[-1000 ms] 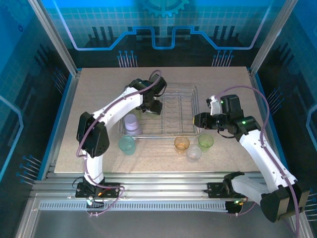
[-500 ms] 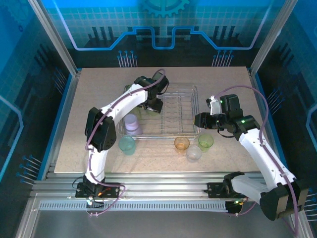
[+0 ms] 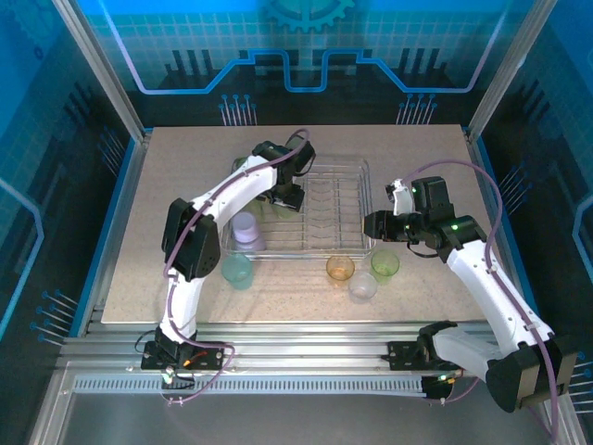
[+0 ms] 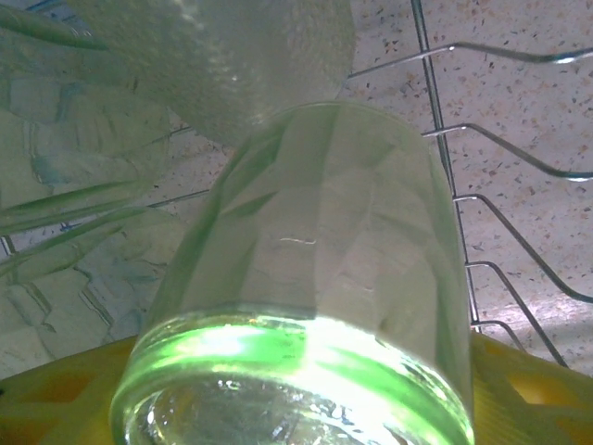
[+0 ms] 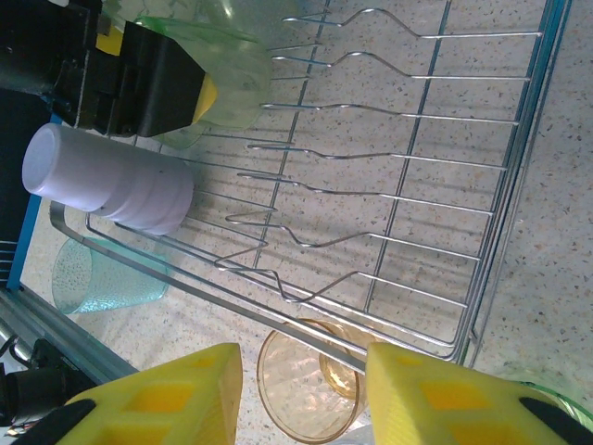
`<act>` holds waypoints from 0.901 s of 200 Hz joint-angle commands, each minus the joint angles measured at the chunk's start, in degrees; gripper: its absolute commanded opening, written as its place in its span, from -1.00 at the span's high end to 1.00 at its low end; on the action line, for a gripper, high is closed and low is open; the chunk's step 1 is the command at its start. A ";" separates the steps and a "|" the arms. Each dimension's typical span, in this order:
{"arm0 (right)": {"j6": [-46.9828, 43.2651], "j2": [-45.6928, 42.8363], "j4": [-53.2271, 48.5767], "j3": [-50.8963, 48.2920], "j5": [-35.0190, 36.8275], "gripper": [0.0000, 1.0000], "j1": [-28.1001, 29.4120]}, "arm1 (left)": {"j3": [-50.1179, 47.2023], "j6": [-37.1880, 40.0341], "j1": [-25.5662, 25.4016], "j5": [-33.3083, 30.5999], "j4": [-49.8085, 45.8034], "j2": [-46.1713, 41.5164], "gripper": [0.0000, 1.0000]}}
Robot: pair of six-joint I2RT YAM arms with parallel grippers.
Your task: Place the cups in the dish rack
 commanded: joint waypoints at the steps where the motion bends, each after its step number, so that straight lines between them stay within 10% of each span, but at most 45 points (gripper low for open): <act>1: -0.32 -0.63 -1.71 -0.75 0.37 0.20 -1.03 | 1.52 0.92 0.97 -0.17 0.92 1.95 -0.15; 180: 1.27 -3.60 -3.56 -0.45 0.28 0.20 -0.95 | -2.46 0.39 -0.36 -1.07 4.73 -2.23 -0.81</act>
